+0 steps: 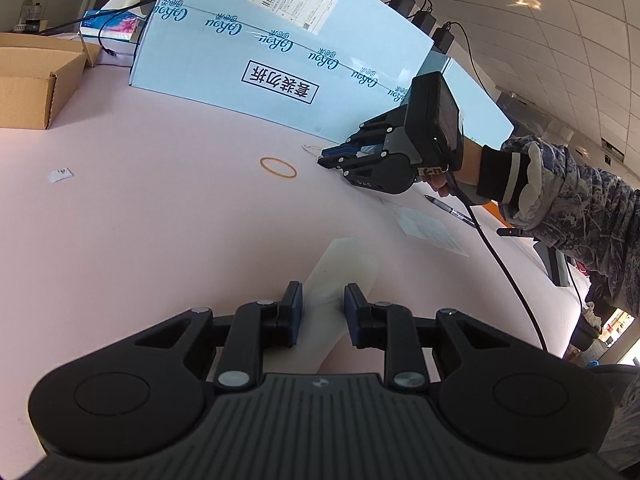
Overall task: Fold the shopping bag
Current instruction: 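Grasp the clear elastic hair tie from the table with the right gripper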
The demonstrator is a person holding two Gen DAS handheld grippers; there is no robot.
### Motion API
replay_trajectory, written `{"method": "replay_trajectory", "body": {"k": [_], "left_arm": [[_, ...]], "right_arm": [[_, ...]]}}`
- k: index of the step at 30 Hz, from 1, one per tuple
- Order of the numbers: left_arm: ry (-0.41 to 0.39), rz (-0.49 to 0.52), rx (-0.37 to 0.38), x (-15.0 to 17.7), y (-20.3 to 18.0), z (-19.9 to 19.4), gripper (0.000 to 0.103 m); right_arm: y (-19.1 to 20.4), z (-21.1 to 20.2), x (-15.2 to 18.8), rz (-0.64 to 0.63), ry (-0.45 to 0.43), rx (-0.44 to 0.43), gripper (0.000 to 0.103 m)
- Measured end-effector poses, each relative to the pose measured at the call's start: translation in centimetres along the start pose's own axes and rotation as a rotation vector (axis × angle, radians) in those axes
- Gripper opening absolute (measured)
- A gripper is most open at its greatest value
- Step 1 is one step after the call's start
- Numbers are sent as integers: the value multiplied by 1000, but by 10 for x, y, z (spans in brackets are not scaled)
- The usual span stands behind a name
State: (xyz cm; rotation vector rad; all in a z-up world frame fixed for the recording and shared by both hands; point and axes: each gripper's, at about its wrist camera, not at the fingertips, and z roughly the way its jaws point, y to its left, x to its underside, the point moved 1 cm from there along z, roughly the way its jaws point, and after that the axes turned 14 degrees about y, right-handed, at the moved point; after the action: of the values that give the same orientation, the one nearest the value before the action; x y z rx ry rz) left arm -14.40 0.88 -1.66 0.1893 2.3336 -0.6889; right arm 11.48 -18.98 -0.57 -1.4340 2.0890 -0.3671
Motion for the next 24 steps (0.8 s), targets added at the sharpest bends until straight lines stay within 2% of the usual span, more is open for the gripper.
{"method": "replay_trajectory", "body": {"k": [4, 8, 12, 17, 24], "left_arm": [[-2, 3, 0, 1, -1, -1, 21], [-1, 8, -4, 1, -2, -1, 21], [-2, 10, -7, 1, -2, -1, 21], [-3, 22, -20, 1, -4, 0, 21], [-3, 44, -42, 2, -7, 1, 21]], "right_arm": [[-19, -8, 4, 200, -16, -113, 8], [-32, -33, 11, 340, -98, -214, 8], [-37, -71, 27, 470, -182, -371, 8], [-18, -116, 65, 602, -257, -642, 8], [23, -139, 92, 716, -268, -906, 8]]}}
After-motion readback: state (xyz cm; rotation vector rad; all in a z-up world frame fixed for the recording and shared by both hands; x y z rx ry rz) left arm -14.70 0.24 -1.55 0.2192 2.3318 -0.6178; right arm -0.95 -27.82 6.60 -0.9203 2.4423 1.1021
